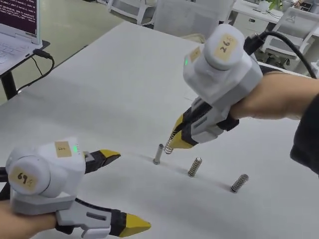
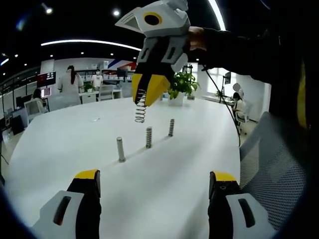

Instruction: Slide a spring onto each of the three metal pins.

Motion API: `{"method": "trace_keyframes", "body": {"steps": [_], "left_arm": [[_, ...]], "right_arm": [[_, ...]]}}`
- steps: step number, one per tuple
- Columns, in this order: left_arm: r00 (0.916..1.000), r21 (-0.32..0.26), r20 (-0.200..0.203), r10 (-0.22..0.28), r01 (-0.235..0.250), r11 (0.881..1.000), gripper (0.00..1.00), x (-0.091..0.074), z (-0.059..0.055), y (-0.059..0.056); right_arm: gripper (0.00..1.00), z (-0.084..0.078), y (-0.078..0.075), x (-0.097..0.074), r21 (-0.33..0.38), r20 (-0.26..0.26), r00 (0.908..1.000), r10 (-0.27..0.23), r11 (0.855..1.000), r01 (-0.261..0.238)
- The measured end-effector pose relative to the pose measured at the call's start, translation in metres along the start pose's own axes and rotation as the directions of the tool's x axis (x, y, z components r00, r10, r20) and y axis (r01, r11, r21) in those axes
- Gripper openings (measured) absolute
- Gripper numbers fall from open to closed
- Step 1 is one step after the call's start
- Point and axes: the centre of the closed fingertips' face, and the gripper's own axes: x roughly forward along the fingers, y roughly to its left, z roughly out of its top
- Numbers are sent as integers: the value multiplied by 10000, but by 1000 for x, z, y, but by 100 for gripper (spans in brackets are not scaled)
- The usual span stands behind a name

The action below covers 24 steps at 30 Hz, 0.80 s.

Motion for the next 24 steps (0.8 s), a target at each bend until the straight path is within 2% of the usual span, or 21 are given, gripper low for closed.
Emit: {"method": "trace_keyframes", "body": {"steps": [5,13,24], "left_arm": [[9999,-18,12,139,-139,9999,87,-3,0,3],[9996,-104,-92,253,-253,9996,86,-6,-4,6],[9994,-69,-262,245,-247,9997,85,-6,-8,6]], "right_arm": [[8,-2,-13,8,-74,-156,9994,-312,9995,311],[8,-1,-30,18,57,-34,9992,-401,9992,401],[8,-7,-37,28,364,-49,9995,-315,9988,317]]}}
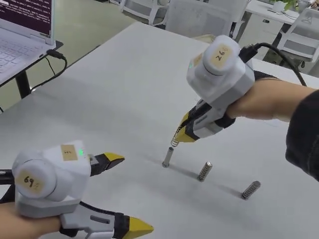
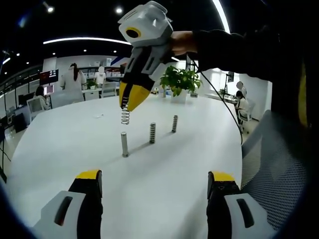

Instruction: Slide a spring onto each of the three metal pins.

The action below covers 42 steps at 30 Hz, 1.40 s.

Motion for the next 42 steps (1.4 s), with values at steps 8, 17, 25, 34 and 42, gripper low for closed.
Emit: {"method": "trace_keyframes", "body": {"steps": [8,17,25,34,42], "left_arm": [[10000,-13,-90,-23,23,10000,83,1,-3,1],[9999,-39,-150,-15,14,10000,82,1,-4,3],[9997,-38,-210,-84,83,10000,81,2,-5,1],[9997,-61,-206,-103,102,9999,81,2,-5,1],[9996,-82,-239,-120,118,9999,80,2,-6,1]], "right_arm": [[8,-4,-5,12,104,-99,9998,175,9998,-174],[8,-6,-7,18,163,-157,9995,291,9995,-288],[8,-7,-7,21,168,-181,9992,353,9992,-350],[8,-11,-9,25,289,-247,9988,425,9987,-418],[8,-14,-5,32,343,-307,9982,523,9981,-512]]}}
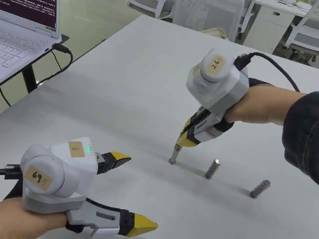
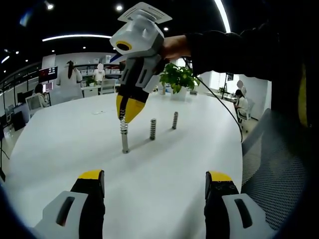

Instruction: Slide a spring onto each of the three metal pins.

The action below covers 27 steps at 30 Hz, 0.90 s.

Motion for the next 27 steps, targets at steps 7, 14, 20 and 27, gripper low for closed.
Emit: {"method": "trace_keyframes", "body": {"steps": [7,14,20,27], "left_arm": [[10000,-9,-25,-37,37,10000,80,1,0,0],[9999,26,-82,-61,61,10000,79,1,-1,0],[9999,47,-97,-69,70,10000,79,1,-1,0],[9999,83,-145,-75,76,9999,79,0,-1,0]], "right_arm": [[8,-4,2,8,79,-49,10000,15,10000,-15],[8,-7,3,17,117,-51,10000,2,9999,-1],[8,-10,3,25,140,35,10000,-38,9999,38],[8,-15,3,32,149,12,10000,-71,9999,71]]}}
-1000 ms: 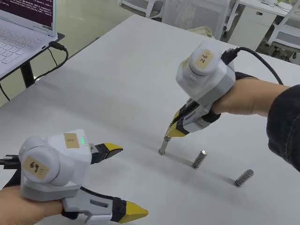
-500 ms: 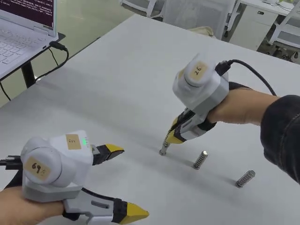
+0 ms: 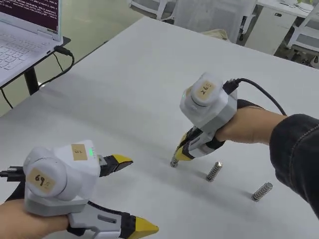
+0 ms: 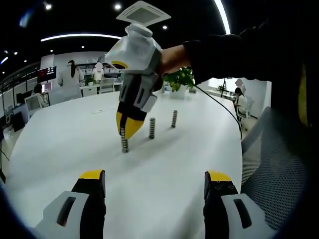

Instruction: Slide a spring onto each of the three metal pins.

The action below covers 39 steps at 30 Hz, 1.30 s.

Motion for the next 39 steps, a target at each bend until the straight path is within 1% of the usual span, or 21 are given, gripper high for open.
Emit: {"method": "trace_keyframes", "body": {"steps": [11,20,24,27,30,35,39], "left_arm": [[10000,4,-27,-2,2,10000,78,1,0,1],[10000,3,-19,-24,24,10000,78,2,0,0],[10000,11,-13,-30,30,10000,78,2,0,0],[10000,-4,-21,-37,37,10000,78,2,0,1],[10000,5,-36,-60,60,10000,78,3,-1,0],[10000,32,-30,-77,77,10000,78,4,0,1],[9999,42,-32,-106,107,9999,78,4,0,0]], "right_arm": [[8,-7,4,6,-78,-228,9997,124,9999,-126],[8,-8,5,6,-18,-237,9996,158,9999,-158],[9,-9,4,8,-66,-318,9994,151,9999,-153],[13,-10,6,8,-11,-297,9993,227,9997,-227],[15,-10,5,9,-24,-304,9994,194,9998,-195],[24,-12,3,6,72,-239,9996,145,9999,-143],[29,-14,2,5,187,-177,9998,92,9998,-89]]}}
